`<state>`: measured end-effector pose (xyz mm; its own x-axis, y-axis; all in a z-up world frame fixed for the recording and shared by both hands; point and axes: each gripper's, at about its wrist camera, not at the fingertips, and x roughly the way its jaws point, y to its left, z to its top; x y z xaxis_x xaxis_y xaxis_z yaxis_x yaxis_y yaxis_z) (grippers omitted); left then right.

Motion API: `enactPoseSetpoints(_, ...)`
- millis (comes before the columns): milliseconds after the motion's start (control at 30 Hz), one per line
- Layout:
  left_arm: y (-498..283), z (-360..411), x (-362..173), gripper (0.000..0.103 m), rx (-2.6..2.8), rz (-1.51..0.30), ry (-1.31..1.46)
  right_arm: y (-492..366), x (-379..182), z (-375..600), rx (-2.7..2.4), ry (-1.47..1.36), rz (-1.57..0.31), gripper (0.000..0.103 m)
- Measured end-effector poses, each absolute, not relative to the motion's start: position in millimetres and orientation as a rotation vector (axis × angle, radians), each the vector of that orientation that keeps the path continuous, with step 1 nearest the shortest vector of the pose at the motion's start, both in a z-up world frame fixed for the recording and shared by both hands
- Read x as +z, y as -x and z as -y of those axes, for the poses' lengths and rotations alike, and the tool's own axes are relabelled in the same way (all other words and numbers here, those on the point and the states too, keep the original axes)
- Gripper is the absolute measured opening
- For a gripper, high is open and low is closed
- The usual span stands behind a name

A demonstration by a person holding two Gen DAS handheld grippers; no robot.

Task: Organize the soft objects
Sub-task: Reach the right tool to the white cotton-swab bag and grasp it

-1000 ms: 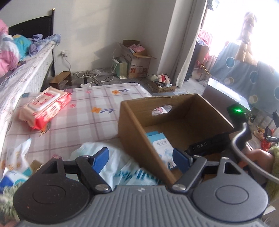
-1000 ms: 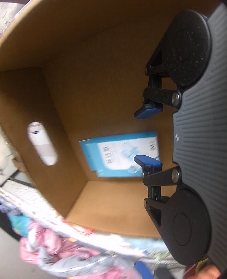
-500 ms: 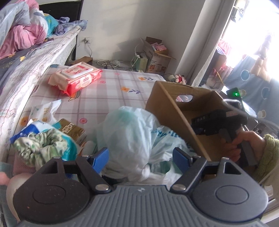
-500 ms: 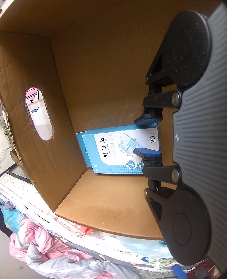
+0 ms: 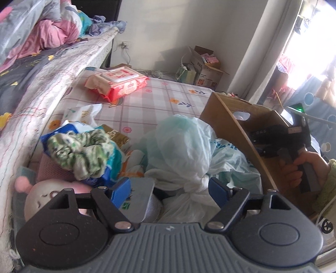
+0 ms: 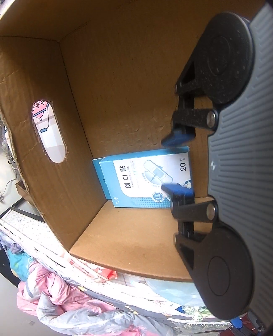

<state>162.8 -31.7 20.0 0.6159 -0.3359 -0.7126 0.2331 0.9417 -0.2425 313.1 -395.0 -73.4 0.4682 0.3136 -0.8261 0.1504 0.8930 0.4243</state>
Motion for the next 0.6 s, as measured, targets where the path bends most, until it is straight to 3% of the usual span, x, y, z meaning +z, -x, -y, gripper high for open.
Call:
enactPoseSetpoints(267,-132.6,-7.5,25.6,0.085,-0.267,-0.797,0.168,-291.3,-32.7,394.2,0.067,-0.382,-1.003,0.067)
enactPoseSetpoints(600,-108.9,-53.3,26.1,0.085,-0.189,-0.745,0.222,-251.5,44.0,367.9,0.126,-0.317,-0.839,0.069)
